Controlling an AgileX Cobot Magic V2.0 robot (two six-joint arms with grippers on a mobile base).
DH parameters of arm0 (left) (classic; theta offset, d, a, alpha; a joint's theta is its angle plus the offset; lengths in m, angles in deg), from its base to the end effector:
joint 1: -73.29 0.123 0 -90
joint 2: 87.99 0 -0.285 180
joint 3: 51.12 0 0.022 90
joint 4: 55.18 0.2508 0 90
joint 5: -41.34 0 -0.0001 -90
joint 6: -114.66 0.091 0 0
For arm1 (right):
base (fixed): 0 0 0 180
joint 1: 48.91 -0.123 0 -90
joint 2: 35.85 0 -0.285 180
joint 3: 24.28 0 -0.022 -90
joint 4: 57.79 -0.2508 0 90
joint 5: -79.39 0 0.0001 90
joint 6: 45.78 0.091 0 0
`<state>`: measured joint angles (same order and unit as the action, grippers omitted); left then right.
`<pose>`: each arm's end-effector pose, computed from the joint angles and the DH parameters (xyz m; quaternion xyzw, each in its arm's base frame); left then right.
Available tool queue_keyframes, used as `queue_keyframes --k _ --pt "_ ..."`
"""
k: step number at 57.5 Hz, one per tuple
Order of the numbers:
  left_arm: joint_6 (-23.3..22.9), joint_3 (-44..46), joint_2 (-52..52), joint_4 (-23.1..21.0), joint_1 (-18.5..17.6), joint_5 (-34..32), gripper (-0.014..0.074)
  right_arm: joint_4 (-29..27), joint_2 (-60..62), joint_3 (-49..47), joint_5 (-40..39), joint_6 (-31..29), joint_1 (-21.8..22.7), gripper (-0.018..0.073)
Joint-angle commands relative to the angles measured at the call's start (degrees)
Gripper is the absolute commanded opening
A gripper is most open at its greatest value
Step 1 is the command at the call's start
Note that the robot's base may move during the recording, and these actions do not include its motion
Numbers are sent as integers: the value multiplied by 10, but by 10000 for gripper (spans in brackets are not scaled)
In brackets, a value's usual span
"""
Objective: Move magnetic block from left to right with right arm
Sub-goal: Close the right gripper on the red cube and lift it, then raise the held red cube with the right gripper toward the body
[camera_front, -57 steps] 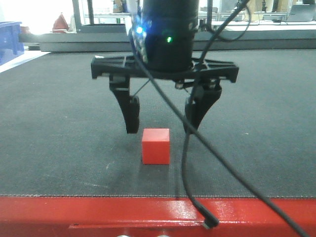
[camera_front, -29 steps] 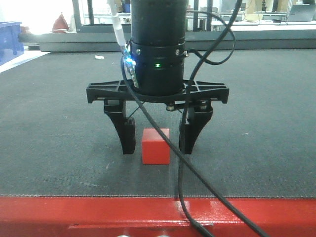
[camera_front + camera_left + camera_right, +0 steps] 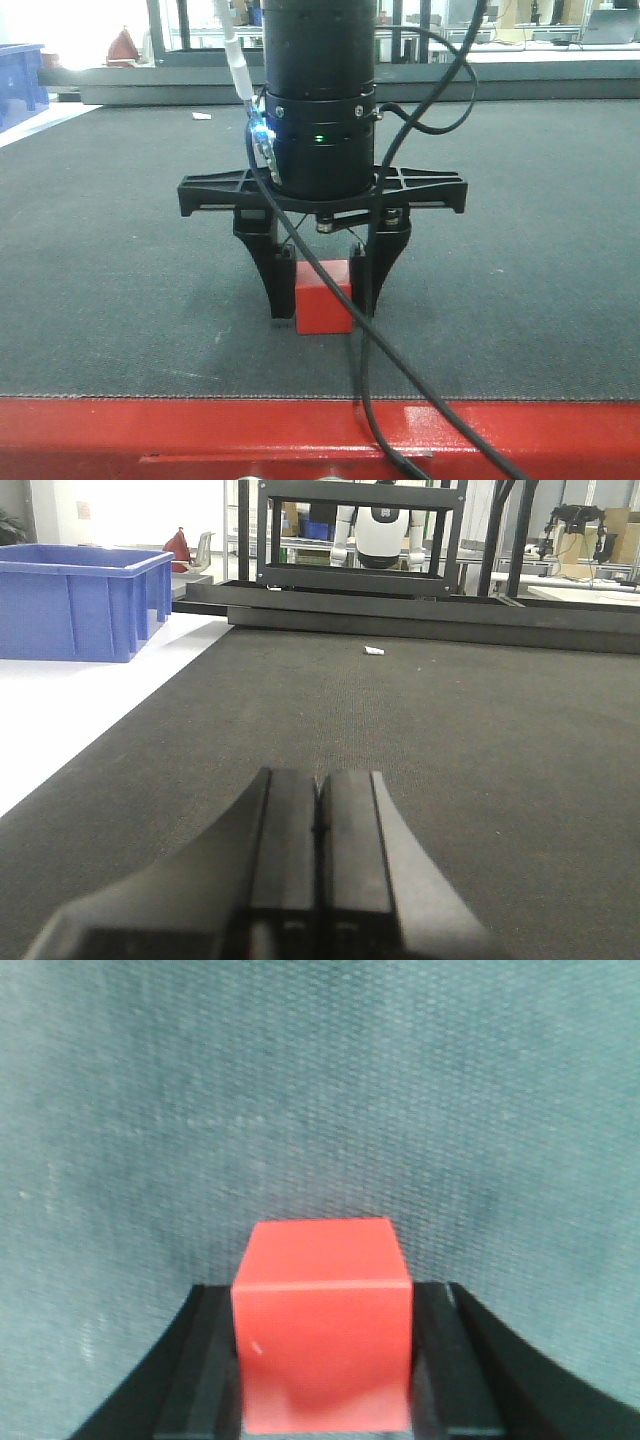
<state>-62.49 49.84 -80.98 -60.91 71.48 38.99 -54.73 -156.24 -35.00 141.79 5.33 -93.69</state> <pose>0.0563 -0.0014 0.2069 -0.0077 0.6672 -0.0291 0.7443 0.2871 0.2789 0.2151 0.0444 0.9963 0.0349 0.0645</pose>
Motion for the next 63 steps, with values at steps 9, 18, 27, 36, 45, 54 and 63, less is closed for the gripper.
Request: queue_keyframes --k 9,18,27,36,45,54,63 --pt "1 -4 -7 -5 -2 -52 -126 14 53 -18 9 -17 -2 326" --pt "1 -4 -7 -5 -2 -52 -126 14 87 -17 7 -72 0 326" --pt "1 -4 -7 -5 -2 -52 -126 20 144 20 -24 -125 11 326" --pt "1 -4 -7 -5 -2 -52 -126 22 229 109 -105 -174 42 326" --pt "1 -4 -7 -5 -2 -52 -126 9 329 220 -170 -251 102 326" --pt "1 -4 -7 -5 -2 -52 -126 -19 427 320 -216 -354 179 326" --pt "1 -4 -7 -5 -2 -52 -126 -75 520 414 -285 -493 283 326"
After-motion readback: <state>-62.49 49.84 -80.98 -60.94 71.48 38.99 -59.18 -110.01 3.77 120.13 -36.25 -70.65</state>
